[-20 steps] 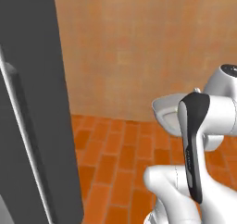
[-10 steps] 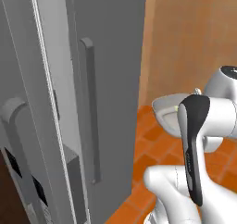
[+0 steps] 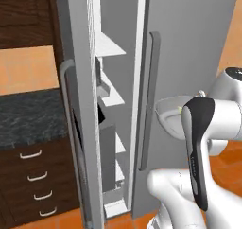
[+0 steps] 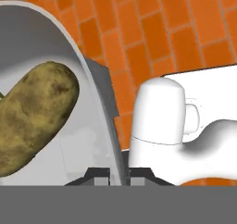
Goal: Take the meat container that has the shrimp and place it on the second highest rack of the freezer. Then take the vegetable container that has the lemon wedge and potato and place it on the highest rack of the freezer.
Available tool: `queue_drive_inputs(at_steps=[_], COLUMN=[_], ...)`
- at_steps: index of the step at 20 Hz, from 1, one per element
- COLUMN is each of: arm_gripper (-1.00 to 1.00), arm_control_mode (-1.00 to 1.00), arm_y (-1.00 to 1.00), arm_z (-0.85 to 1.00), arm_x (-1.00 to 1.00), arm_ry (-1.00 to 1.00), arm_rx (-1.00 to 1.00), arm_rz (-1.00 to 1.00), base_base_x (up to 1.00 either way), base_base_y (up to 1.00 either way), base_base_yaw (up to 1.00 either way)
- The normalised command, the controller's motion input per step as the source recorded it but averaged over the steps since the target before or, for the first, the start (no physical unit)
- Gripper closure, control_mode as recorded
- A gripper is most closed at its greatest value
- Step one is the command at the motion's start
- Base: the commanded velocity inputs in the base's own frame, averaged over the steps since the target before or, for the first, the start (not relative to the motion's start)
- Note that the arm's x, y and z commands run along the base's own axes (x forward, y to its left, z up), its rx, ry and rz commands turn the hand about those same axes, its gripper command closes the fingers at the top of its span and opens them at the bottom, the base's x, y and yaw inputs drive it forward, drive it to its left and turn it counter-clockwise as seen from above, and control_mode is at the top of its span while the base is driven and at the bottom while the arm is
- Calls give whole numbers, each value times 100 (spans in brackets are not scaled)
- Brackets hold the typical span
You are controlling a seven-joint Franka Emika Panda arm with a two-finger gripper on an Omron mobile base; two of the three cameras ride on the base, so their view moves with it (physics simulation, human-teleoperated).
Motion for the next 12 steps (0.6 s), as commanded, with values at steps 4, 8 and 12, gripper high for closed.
queue_drive_inputs(at_steps=[4, 8, 12], arm_gripper=[100, 100, 100], arm_control_mode=[100, 100, 100], arm_y=[0, 0, 0], arm_z=[0, 0, 0], arm_x=[0, 0, 0], arm_ry=[0, 0, 0], arm_rx=[0, 0, 0], arm_rz=[0, 0, 0], base_base_x=[3, 14, 26], base_base_y=[-32, -34, -31], base_base_yaw=[75, 56, 34])
